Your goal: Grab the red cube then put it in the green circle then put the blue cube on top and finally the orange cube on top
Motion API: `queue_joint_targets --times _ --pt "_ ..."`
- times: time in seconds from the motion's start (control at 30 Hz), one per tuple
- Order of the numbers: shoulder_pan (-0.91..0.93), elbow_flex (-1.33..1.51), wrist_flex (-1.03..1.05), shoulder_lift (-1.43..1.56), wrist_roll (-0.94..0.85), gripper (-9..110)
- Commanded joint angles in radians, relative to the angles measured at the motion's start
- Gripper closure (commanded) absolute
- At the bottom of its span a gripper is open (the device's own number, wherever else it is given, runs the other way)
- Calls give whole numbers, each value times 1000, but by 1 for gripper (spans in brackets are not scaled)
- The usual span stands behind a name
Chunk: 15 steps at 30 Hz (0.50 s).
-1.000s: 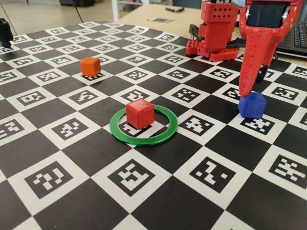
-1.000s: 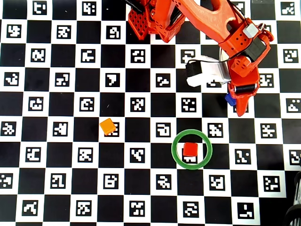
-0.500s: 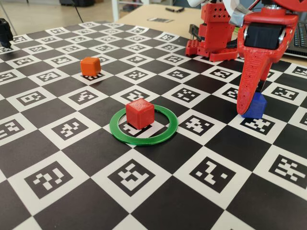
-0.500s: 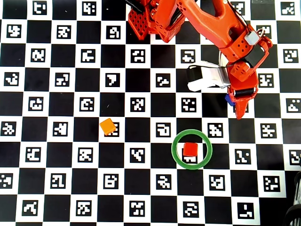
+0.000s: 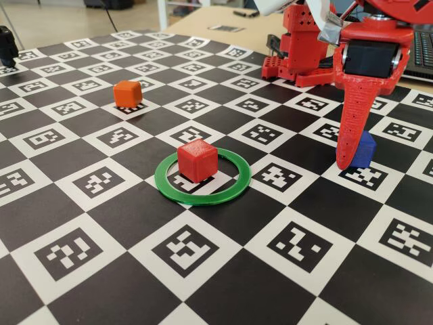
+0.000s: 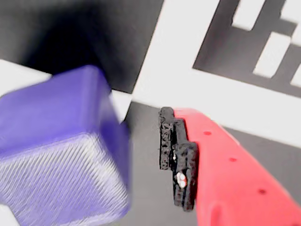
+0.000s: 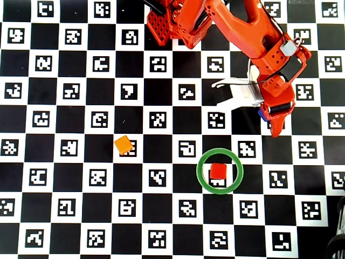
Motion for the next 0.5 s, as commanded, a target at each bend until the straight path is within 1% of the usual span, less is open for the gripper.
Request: queue_joint_targets --times 0.0,0.3,0.47 --pt "14 -63 6 20 -67 58" --pt "6 -87 18 17 -186 62" --pt "5 -126 46 -2 -199 62"
